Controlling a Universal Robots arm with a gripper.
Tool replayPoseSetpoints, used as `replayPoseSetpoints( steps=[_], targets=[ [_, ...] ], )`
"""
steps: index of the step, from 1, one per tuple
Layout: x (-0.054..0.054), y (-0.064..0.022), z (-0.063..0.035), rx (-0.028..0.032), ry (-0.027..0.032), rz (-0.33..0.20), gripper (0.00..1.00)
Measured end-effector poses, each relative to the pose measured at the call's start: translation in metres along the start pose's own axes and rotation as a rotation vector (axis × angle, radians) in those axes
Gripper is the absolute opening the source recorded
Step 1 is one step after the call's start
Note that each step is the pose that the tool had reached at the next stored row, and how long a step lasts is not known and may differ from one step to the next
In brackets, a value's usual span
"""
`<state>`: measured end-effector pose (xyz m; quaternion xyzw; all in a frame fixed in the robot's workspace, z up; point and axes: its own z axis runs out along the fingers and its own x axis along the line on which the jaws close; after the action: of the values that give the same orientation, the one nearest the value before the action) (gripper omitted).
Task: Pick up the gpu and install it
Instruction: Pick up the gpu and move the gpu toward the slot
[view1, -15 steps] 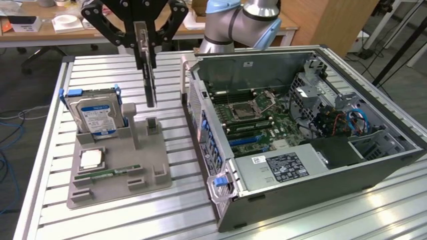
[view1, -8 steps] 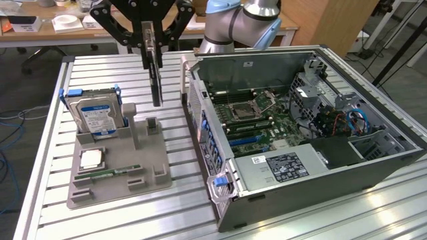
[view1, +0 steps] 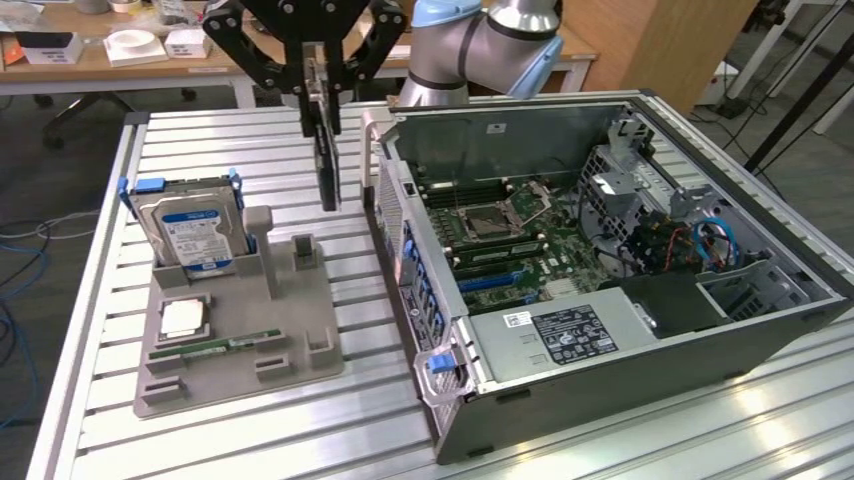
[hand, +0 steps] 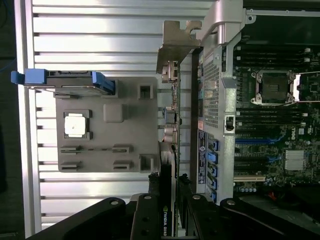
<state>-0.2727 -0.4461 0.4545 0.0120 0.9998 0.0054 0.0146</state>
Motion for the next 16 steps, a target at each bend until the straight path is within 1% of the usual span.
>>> replayPoseSetpoints(
  steps=[16],
  targets=[
    [-0.024, 0.0006, 0.0007, 0.0, -0.0001, 0.0, 0.25]
  ],
)
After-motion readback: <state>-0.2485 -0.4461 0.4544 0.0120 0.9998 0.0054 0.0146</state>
